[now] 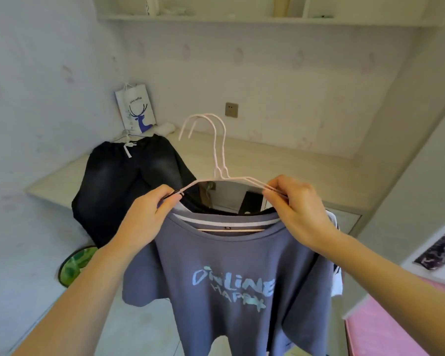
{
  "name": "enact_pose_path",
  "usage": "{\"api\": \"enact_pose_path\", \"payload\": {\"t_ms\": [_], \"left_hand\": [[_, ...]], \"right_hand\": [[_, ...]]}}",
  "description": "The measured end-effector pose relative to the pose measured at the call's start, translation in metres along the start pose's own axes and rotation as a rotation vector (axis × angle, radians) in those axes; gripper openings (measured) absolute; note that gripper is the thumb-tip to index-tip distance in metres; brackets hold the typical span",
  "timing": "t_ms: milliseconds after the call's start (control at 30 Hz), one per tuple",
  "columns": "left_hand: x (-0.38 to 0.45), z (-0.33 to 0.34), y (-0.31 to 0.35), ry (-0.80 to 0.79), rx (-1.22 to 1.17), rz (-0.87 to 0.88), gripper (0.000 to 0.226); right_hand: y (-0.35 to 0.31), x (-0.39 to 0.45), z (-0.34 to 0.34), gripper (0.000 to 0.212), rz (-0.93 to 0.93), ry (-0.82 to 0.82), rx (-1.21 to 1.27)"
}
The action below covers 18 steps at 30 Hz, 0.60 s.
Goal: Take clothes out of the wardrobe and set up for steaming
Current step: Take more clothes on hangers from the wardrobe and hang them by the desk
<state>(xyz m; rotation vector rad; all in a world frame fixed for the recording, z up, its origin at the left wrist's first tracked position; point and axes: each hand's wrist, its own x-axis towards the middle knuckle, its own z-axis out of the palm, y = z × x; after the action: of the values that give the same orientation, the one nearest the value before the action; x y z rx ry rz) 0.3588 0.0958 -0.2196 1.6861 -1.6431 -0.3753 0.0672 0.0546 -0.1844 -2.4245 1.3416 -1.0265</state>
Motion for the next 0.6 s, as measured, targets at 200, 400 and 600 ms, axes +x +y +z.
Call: {"api": "enact_pose_path", "payload": {"t_ms": [200,400,600], "left_hand": [[0.025,-0.014,-0.042,0.189,-0.059,-0.086,0.036],[0.052,-0.036,-0.072,0.351,-0.034,-0.077,0.045],[0.080,-0.053,-0.099,0.380,0.050,-0.079,0.033]], "right_hand": [[-0.009,0.045,0.053,0.024,-0.105,0.042,-0.212],[-0.013,0.088,0.093,0.015,-0.110,0.022,-0.129],[0.002,0.126,0.135,0.012,-0.127,-0.003,-0.173]]}}
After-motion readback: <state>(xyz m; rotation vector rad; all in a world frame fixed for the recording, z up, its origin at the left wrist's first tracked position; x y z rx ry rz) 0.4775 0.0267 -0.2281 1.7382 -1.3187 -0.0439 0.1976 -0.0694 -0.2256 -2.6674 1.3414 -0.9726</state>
